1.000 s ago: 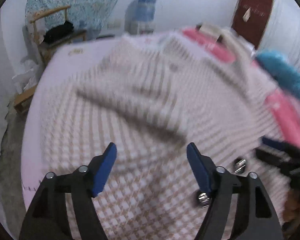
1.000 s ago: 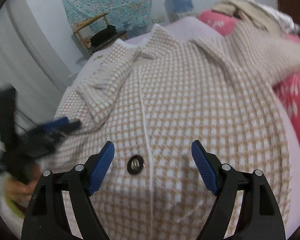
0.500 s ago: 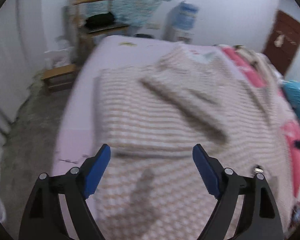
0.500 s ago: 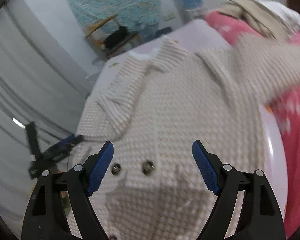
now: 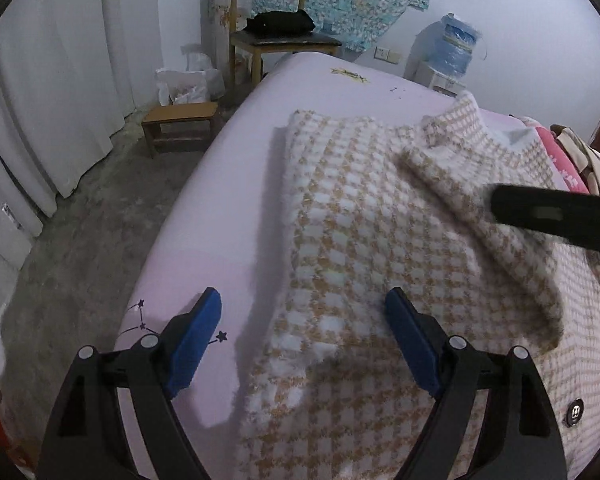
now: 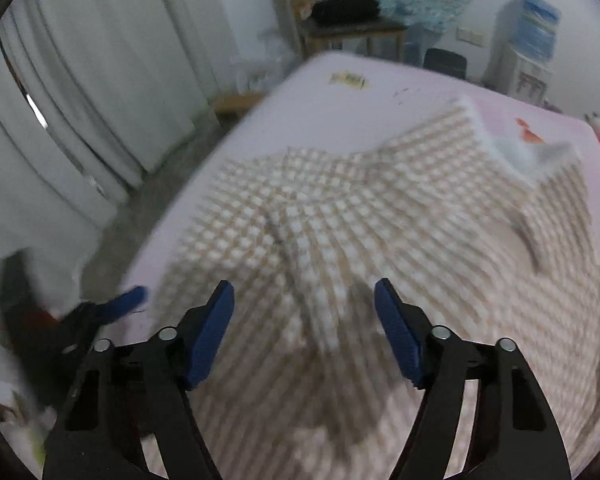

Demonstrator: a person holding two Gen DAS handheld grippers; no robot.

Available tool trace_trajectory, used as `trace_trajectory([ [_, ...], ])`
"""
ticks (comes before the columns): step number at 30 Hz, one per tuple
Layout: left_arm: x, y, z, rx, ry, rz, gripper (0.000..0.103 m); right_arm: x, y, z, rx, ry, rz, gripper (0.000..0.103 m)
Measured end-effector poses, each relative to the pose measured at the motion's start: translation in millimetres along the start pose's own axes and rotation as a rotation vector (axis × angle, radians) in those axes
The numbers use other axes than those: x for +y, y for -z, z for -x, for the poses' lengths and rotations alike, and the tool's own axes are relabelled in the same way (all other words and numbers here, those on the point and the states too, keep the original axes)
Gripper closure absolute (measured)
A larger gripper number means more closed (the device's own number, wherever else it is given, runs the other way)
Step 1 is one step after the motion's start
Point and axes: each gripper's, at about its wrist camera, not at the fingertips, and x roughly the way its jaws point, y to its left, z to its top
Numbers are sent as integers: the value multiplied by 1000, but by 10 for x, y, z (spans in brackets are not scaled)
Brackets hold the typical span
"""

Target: Fold large clothes

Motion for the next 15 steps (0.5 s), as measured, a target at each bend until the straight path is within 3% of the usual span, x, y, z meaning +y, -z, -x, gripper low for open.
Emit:
trace_trajectory([
  [2, 4, 6, 5, -7, 2, -2, 21, 14, -15, -185, 32, 63, 29, 48],
  [4, 12, 15, 5, -9, 6, -3, 21, -1, -11, -208, 19, 118, 52, 72],
  [6, 25, 20, 2, -10, 13, 2, 21, -97, 27, -69, -13, 64, 16, 88],
  [11, 25, 33, 7, -19, 15, -4, 21, -429, 316, 551, -137, 45, -106, 89],
  [15, 38, 39, 15, -20, 21, 2, 21, -734, 864, 1236, -254, 31, -241, 89],
])
